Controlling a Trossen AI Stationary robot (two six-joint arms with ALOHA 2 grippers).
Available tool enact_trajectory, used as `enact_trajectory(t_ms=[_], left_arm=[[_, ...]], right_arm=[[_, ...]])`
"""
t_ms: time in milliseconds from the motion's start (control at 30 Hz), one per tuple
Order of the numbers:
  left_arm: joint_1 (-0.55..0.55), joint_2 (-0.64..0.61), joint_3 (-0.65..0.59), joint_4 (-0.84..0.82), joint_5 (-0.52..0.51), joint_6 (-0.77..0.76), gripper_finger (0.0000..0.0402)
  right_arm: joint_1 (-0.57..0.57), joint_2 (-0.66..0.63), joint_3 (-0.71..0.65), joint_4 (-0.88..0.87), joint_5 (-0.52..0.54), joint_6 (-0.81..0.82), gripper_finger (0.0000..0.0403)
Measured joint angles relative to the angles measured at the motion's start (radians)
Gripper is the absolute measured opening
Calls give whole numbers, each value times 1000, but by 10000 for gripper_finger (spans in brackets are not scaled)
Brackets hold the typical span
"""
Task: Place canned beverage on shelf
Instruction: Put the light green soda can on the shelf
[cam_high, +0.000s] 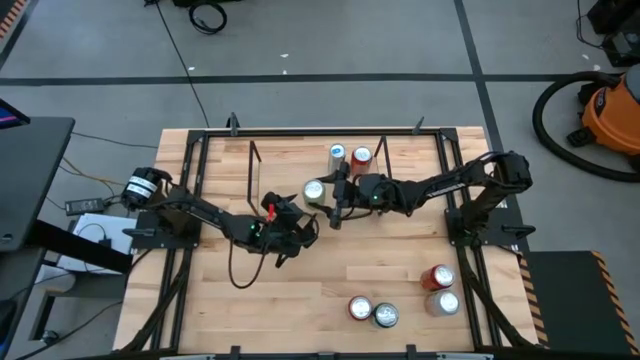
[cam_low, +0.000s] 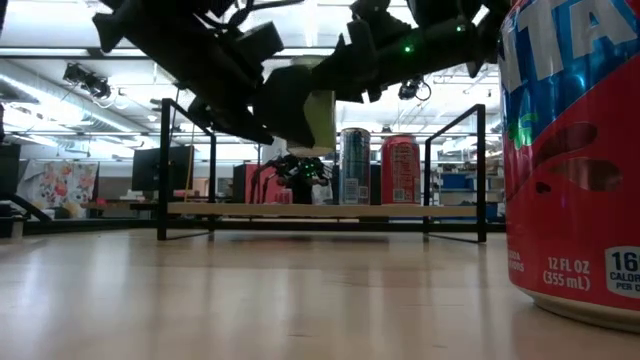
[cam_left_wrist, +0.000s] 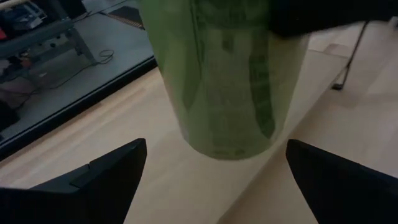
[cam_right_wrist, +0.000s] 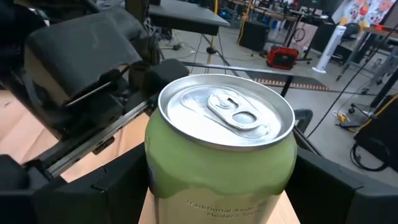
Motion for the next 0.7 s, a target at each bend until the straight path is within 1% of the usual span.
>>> enact_trajectory(t_ms=[133,200,267,433,533,700], left_arm=[[1,10,0,19,-37,9,398],[-4,33,0,28,-57,30,398],[-7,69,0,71,-55,46,398],[-14,149,0,223,-57,153,398],[-13,175,0,302,-100,206,398],[-21,184,0,333,-195,209,398]], right_arm=[[-20,0,-5,6,-7,14,323],[-31,0,-30,43,-7,15,323],[-42,-1,-59,81,-7,18,323],[-53,-5,-89,163,-7,22,323],[-53,-5,-90,165,-15,34,323],[-53,-5,-90,165,-24,50,323]])
